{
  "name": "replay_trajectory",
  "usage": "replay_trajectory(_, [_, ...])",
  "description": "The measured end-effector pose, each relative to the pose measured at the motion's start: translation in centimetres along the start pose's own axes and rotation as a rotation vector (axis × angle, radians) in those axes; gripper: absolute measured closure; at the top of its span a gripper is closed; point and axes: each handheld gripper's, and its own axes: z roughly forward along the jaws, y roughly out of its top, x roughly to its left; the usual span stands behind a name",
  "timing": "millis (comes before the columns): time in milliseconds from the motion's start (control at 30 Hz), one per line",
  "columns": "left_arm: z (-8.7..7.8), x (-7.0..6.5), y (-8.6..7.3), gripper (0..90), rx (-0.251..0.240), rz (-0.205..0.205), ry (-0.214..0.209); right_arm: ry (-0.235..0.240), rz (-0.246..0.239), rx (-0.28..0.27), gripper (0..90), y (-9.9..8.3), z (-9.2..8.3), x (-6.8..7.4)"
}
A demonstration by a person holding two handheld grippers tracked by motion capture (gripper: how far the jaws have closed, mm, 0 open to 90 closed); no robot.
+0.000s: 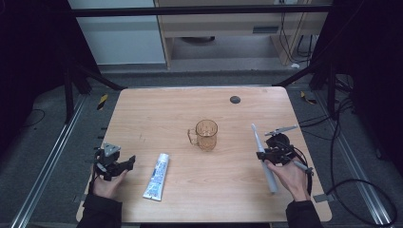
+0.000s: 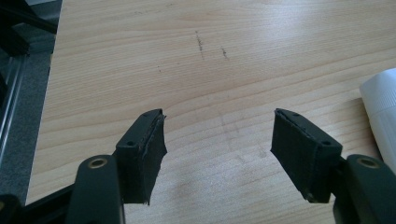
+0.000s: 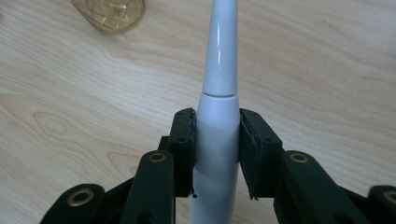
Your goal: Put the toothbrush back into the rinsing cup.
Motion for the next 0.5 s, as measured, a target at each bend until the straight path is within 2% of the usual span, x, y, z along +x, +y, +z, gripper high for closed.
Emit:
replay_trajectory(100, [0.0, 0.0, 0.0, 34.0, 0.0, 0.0, 0.0, -0.006, -0.005, -0.031, 67.8, 0.1, -0.5, 0.0])
replay_trajectory(300, [0.0, 0.0, 0.0, 34.0, -0.002, 0.002, 0.002, -0.029, -0.013, -0.132, 67.8, 0.3, -1.3, 0.1])
replay_trajectory(500, [0.0, 0.0, 0.0, 34.0, -0.004, 0.0, 0.003, -0.046, 0.004, -0.232, 67.8, 0.5, -2.0, 0.1])
